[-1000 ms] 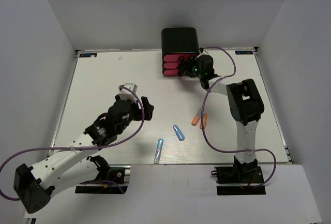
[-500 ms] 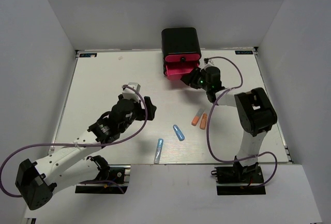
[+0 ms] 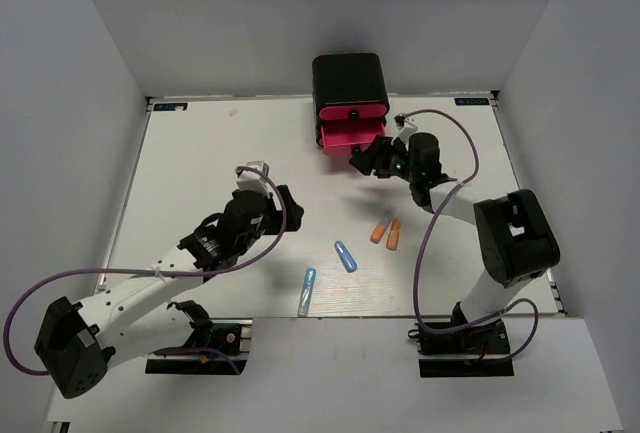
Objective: Sort the stationery into containers
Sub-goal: Open the drawer, then grab a piece of stationery with the left arm
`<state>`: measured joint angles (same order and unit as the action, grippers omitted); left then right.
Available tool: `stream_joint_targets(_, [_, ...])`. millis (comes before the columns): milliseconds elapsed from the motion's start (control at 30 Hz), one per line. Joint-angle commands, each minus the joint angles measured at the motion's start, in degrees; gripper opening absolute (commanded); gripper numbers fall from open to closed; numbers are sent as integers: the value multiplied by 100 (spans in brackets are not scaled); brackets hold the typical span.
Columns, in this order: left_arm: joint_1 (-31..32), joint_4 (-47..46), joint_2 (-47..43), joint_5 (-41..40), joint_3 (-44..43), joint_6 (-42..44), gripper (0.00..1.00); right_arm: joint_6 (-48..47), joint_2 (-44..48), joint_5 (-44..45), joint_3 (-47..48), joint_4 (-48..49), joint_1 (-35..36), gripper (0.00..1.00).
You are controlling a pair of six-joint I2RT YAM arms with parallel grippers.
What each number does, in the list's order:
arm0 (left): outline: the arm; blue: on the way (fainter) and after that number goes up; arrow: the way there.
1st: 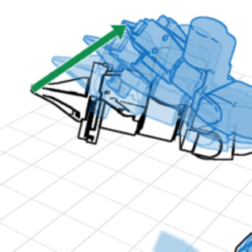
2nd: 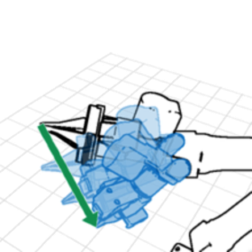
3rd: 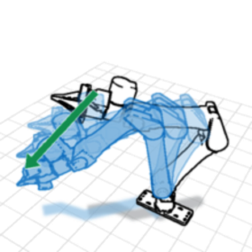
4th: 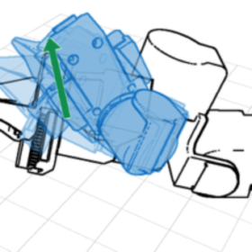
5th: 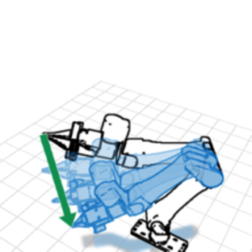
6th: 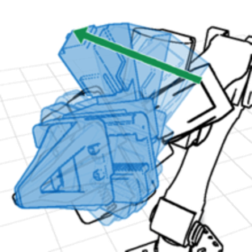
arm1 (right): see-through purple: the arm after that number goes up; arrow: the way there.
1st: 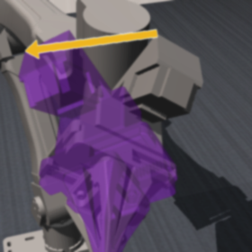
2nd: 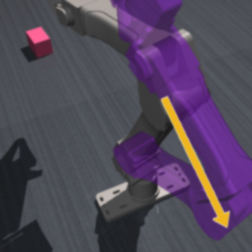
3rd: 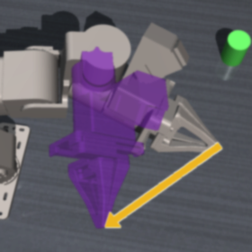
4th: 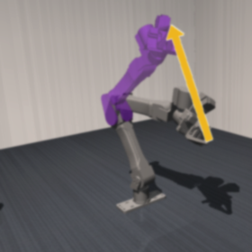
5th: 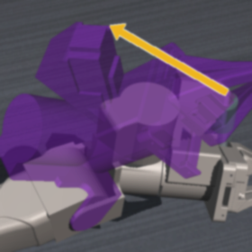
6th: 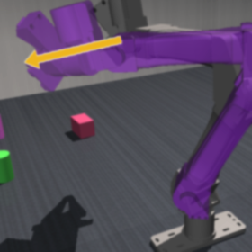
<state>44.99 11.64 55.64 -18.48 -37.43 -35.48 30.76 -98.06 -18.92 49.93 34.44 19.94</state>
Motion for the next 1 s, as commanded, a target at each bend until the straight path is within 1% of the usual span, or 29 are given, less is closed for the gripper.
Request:
stream_joint_targets(0, [-26,119,-27,151,52,-284,89,-606,593,-481,-220,-437,0,63])
stream_joint_targets(67, [-26,503,148,362,-97,-231,81,-1001,718,-613,-326,-997,-8,60])
stream_joint_targets(100, [-26,680,271,450,-289,-231,74,-1107,849,-683,-361,-1270,1,57])
stream_joint_targets(133, [27,838,559,625,-378,-292,72,-1508,963,-788,-370,-1386,-8,55])
stream_joint_targets(167, [27,1075,710,687,-536,-292,69,-1651,1060,-815,-388,-1831,-8,51])
stream_joint_targets(200, [27,1130,851,844,-598,-292,62,-1931,1183,-902,-388,-1974,-17,49])
stream_joint_targets(233, [79,1130,1000,1159,-651,-292,58,-2256,1323,-912,-396,-2124,-17,48])
stream_joint_targets(267, [80,1208,1271,1276,-773,-292,55,-2416,1368,-973,-388,-2543,-17,44])
stream_joint_targets(300, [80,1270,1405,1433,-835,-223,50,-2774,1517,-982,-362,-2712,-8,43])
stream_joint_targets(367, [80,1323,1642,1488,-1046,-169,50,-3381,1693,-991,-335,-3133,-17,41])
stream_joint_targets(433, [80,1323,1967,1663,-1204,-117,50,-3594,1869,-816,-309,-3695,-34,42])
stream_joint_targets(467, [132,1323,2082,1724,-1388,-117,53,-3752,1887,-667,-274,-3846,-34,42])
stream_joint_targets(500, [133,1323,2222,1777,-1512,-117,57,-3788,1948,-535,-239,-4083,-43,47])
stream_joint_targets(533, [133,1410,2537,1865,-1652,-186,66,-3814,1992,-482,-186,-4329,-52,49])
stream_joint_targets(567, [193,1472,2696,1926,-1932,-187,70,-3823,2027,-377,-186,-4401,-61,52])
stream_joint_targets(633, [247,1648,2995,2050,-2171,-423,75,-3736,2150,-209,-291,-4595,-87,58])
stream_joint_targets(667, [247,1649,3275,2120,-2355,-529,77,-3683,2307,-70,-317,-4595,-96,58])
stream_joint_targets(767, [317,1929,3751,2243,-2829,-810,78,-3595,2536,54,-519,-4560,-157,61])
stream_joint_targets(800, [378,1999,4075,2304,-2953,-881,78,-3508,2564,72,-580,-4542,-158,61])
stream_joint_targets(833, [379,2148,4217,2305,-3198,-1012,78,-3481,2599,142,-616,-4568,-149,61])
stream_joint_targets(900, [449,2290,4550,2305,-3375,-1162,78,-3419,2722,230,-669,-4612,-228,61])
stream_joint_targets(967, [554,2369,4666,2244,-3429,-1424,75,-3332,2888,370,-765,-4577,-289,61])
